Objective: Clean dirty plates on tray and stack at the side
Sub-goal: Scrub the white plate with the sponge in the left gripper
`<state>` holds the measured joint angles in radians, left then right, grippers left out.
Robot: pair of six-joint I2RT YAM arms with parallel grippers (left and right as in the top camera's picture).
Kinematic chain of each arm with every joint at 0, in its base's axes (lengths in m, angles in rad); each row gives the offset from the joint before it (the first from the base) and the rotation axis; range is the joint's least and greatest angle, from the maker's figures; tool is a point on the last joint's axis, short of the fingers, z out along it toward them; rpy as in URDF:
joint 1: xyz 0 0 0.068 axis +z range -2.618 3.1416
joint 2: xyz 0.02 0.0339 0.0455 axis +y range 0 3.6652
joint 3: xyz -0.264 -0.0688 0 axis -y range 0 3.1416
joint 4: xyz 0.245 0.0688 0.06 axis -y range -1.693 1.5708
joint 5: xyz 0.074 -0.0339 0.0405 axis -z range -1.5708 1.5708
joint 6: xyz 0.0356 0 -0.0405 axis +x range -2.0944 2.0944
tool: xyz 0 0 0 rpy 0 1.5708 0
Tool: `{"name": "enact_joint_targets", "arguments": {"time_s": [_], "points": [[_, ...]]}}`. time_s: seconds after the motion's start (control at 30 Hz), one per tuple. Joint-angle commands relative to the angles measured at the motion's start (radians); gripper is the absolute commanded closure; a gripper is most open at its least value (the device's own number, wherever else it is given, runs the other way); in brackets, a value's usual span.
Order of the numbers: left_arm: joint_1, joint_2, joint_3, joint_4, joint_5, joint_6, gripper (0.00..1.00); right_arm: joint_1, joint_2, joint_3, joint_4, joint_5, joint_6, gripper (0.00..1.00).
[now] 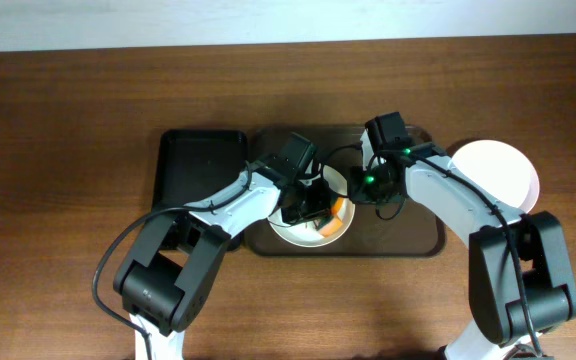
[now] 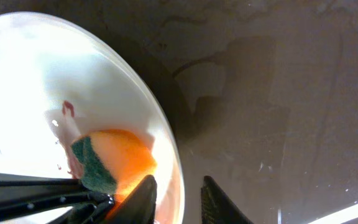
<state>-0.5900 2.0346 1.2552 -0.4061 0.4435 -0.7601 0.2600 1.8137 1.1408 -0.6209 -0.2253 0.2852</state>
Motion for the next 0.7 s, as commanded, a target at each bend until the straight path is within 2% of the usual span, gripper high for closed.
{"name": "enact_joint_targets", "arguments": {"time_s": [0.0,0.37,0.5,0.67], "points": [[-0.001,0.015,-0.011,-0.043,-0.14,0.013,1.0,0.002,0.009,-0.006,-0.003,0.002,0.001,0.73],[0.0,0.015,-0.011,-0.06,-0.156,0.036,1.0,0.002,0.067,-0.01,-0.003,-0.006,0.011,0.73],[0.0,0.015,-0.011,-0.078,-0.164,0.036,1.0,0.0,0.079,-0.012,-0.004,0.006,0.051,0.8],[0.006,0.015,-0.011,-0.178,-0.291,0.036,1.0,0.0,0.08,-0.012,-0.005,0.018,0.068,0.85]]}}
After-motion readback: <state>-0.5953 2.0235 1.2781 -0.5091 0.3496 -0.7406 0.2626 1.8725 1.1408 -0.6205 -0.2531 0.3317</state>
